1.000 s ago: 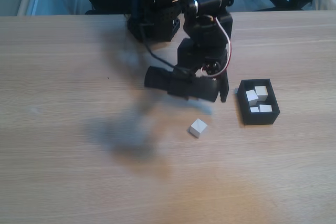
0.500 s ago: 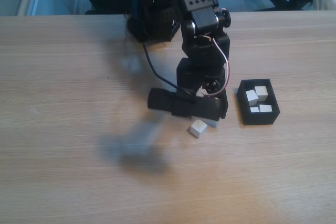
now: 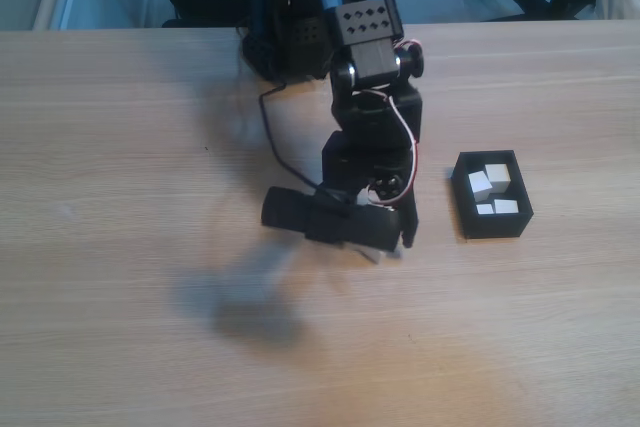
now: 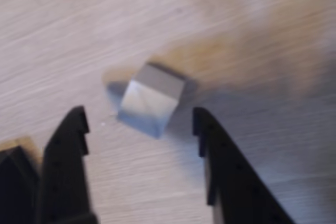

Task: Pick blocks and place them in the box.

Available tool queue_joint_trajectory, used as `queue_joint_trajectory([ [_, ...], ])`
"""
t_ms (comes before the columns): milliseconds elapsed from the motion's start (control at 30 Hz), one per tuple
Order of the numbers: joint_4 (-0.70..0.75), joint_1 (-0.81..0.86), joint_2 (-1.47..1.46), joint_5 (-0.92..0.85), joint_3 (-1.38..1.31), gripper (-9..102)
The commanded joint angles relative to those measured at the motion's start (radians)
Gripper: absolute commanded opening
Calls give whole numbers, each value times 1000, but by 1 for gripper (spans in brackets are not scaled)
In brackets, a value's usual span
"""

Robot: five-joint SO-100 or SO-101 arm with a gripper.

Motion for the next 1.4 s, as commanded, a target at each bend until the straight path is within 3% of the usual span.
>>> queue_joint_trajectory([
  [0, -18, 6, -3, -3, -40, 20],
  [567, -80, -6, -51, 12, -44, 15],
  [1067, -106, -23, 11, -21, -18, 2],
  [1367, -31, -186, 241, -52, -5, 2],
])
